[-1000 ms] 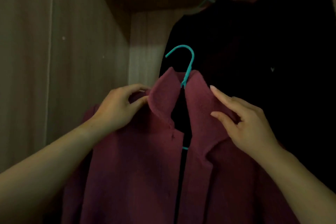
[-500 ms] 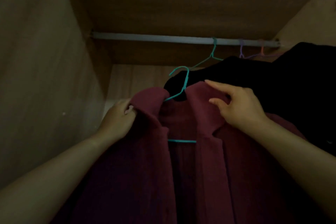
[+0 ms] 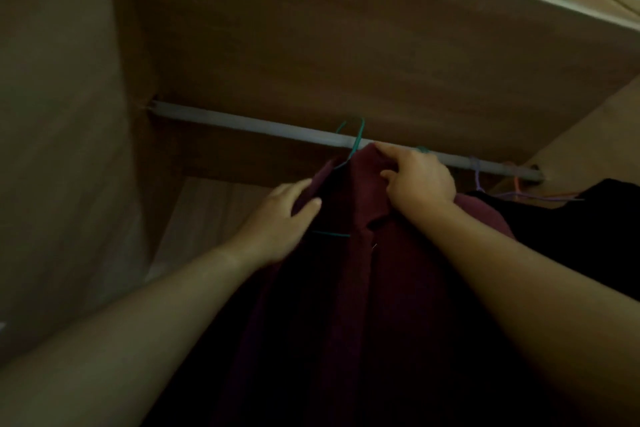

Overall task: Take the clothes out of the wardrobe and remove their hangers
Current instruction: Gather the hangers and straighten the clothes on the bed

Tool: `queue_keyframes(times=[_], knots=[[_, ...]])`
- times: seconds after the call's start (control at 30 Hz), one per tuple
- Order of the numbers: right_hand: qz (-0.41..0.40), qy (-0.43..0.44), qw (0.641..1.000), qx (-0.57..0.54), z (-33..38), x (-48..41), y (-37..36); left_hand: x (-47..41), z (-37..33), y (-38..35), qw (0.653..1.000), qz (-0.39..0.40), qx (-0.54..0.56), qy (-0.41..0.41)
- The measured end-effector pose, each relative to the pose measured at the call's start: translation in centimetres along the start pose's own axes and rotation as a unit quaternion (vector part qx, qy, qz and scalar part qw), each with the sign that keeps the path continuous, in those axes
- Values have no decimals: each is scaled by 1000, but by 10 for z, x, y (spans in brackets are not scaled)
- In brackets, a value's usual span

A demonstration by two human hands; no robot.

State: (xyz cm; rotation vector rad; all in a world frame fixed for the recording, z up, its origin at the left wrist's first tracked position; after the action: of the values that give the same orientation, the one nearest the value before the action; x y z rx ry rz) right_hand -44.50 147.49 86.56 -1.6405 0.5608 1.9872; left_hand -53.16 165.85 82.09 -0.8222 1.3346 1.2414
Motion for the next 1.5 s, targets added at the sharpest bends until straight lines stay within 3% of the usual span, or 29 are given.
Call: queue_keyframes(times=[0.3,0.43,0.5,0.87,1.07,1.2,1.37,1.5], knots=[[28,36,998,45,12,5,-38,26,49,-28,997,63,-44,24],[-48,92,988,110,6,29,-44,46,46,-43,999,36,-30,-10],[-48,104,988,106,-1,45,-45,56,45,-48,999,18,-32,-12],[62,89,993,36,-68,210,-18,166,28,-35,999,-36,13,29],[121,77,987,73,-96,335,-1,273,-23,-60,998,36,-2,52],[192,52,978,60,-111,419,19,350,-64,-75,993,73,47,84],[308,-37,950,29,-128,522,68,449,-123,-84,981,80,108,139],[383,-115,915,58,-146,606,131,527,-181,-100,959,190,142,152]])
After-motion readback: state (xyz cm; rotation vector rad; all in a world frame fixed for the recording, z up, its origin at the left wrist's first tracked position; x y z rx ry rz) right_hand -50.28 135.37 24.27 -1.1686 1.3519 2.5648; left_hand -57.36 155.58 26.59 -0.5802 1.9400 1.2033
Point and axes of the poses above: each hand's wrist, its own x-axis away from the middle knuckle, its own y-axis out of the back of the hand, z = x × y, the point moved 1 cm from there along -x, towards the middle knuckle, and after that the axes turned 7 degrees about -y, right-handed, at the moved point
